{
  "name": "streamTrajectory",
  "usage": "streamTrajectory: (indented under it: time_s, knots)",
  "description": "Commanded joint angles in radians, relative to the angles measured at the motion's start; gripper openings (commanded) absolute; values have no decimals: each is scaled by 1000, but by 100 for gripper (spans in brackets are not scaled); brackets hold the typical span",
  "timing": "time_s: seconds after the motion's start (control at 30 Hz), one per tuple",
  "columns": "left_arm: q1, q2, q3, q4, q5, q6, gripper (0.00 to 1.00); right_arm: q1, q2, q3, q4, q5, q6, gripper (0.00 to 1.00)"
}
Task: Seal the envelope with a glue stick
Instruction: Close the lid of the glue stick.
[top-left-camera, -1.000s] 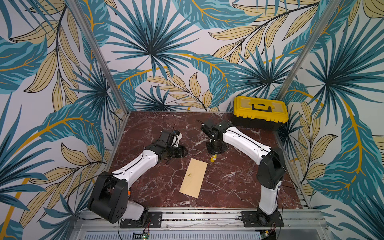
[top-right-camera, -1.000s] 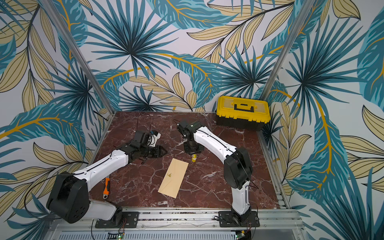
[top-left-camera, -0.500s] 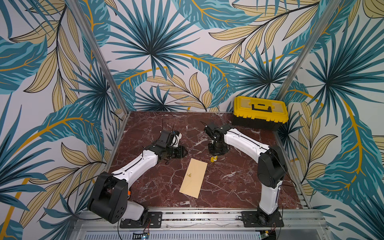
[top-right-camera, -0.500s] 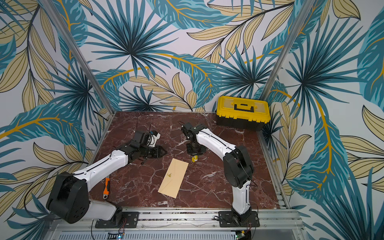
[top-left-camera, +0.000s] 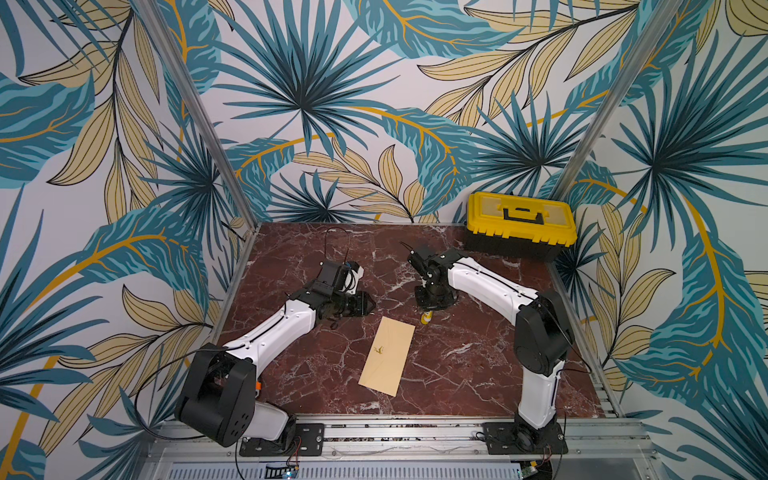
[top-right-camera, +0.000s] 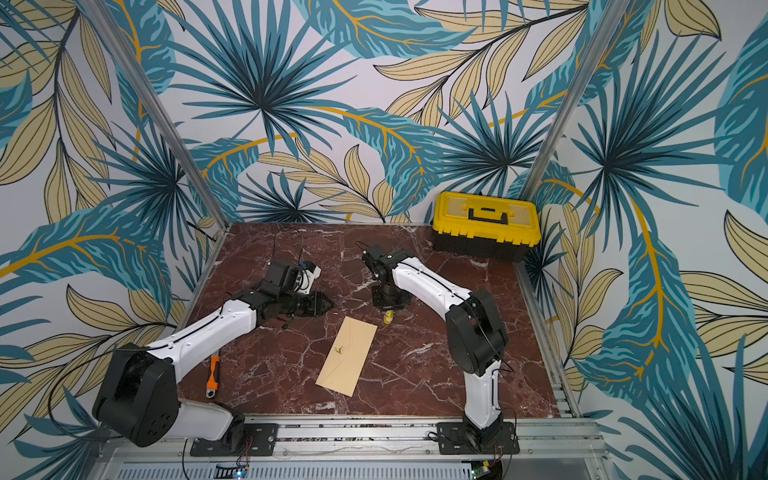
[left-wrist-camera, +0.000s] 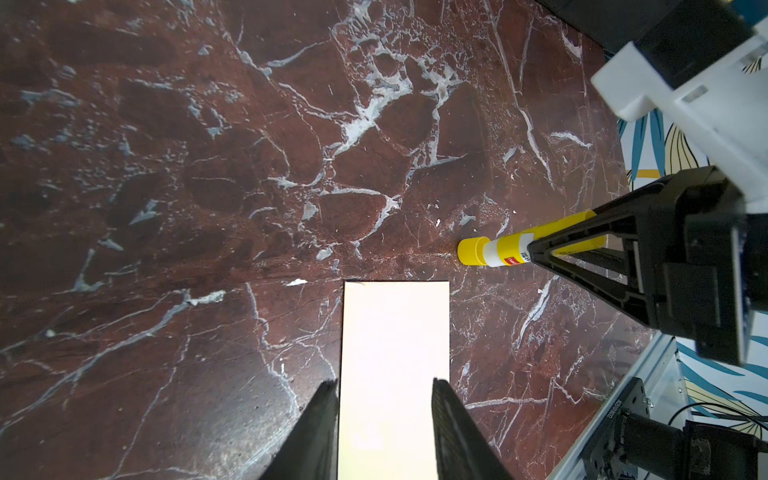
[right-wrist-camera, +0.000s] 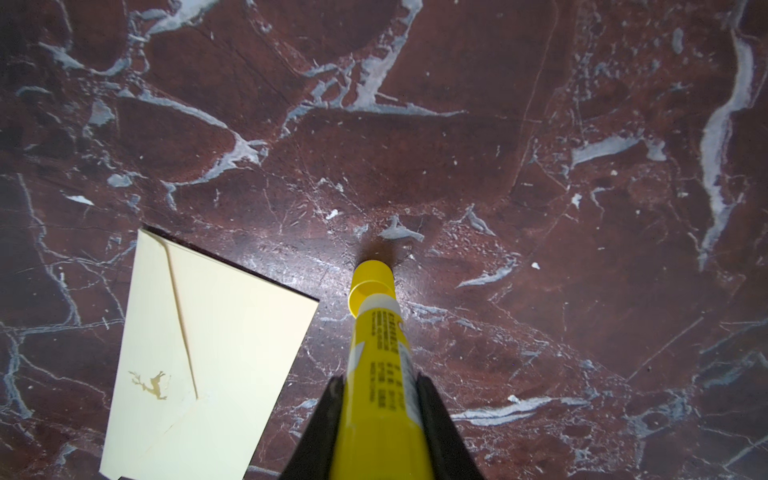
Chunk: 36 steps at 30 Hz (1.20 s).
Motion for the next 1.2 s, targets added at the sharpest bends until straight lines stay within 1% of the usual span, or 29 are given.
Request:
streamTrajectory:
  time_s: [0.0, 0.33, 1.17]
  knots:
    - [8, 7, 7, 14, 12, 10, 41, 3, 25, -20, 15, -20, -3, 0]
    - [8, 17, 11, 15, 14, 10, 41, 3, 35, -20, 27, -37, -3, 0]
    - [7, 28, 21, 13, 16, 8, 41, 3, 62, 27, 23, -10, -24, 0]
